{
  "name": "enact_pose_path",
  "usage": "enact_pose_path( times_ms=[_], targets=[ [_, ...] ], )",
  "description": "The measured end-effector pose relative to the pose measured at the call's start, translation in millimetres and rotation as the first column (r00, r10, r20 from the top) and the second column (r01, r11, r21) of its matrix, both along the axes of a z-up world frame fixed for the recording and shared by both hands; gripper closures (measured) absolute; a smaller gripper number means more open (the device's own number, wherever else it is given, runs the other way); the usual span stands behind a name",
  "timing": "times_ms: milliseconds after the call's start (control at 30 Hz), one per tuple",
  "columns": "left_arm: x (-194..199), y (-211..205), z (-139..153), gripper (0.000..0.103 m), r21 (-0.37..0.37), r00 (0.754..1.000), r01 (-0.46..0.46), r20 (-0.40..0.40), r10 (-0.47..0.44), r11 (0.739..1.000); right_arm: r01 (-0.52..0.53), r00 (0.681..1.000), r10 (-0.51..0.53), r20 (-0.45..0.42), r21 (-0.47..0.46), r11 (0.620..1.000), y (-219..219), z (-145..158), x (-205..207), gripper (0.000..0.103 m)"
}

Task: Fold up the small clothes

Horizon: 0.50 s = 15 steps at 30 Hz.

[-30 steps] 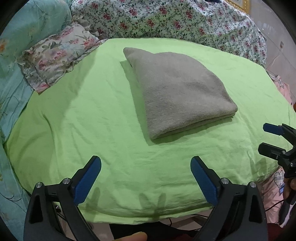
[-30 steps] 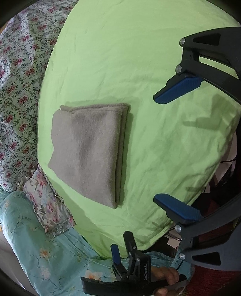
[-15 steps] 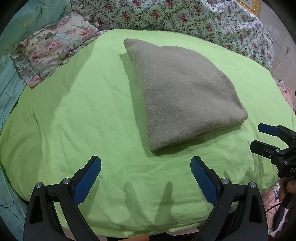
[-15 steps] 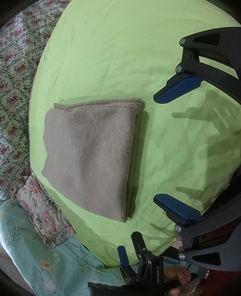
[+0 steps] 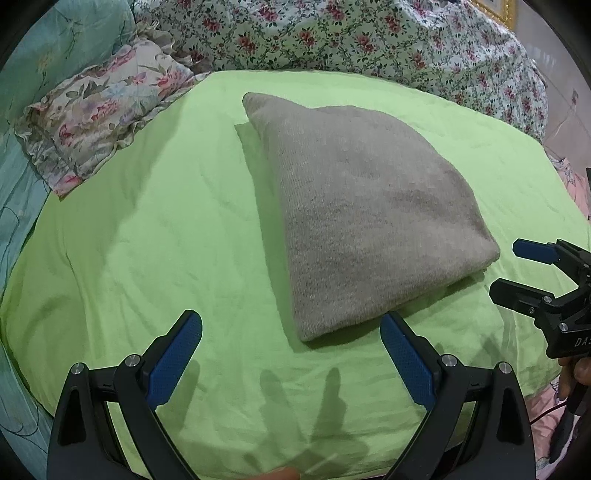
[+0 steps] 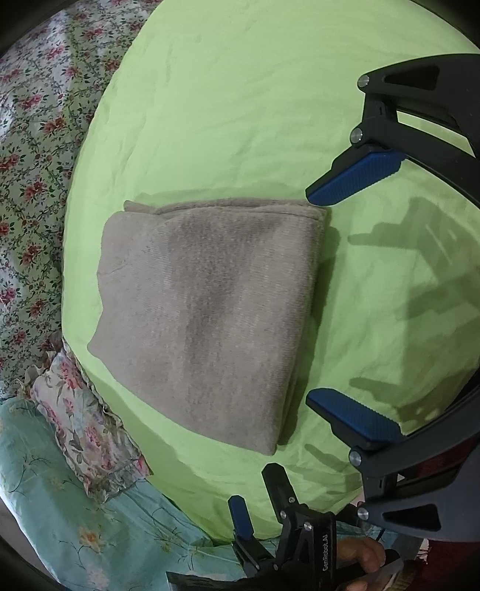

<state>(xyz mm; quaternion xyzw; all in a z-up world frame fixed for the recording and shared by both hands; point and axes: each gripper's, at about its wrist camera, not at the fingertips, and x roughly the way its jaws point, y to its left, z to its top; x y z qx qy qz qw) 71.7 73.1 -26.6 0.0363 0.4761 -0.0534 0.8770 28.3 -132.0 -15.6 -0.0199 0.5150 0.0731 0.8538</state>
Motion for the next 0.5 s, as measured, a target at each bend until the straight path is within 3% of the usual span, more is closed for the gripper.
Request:
enact_pose_path(
  times_ms=[500],
  targets=[
    [5.2,-10.9,7.7,0.005,0.022,1.0,-0.007,0.028,0.006,1.0,0.003,1.0,-0.003,0.011,-0.009,1.0,-4.0,4.3,10.8,0.003]
  ],
)
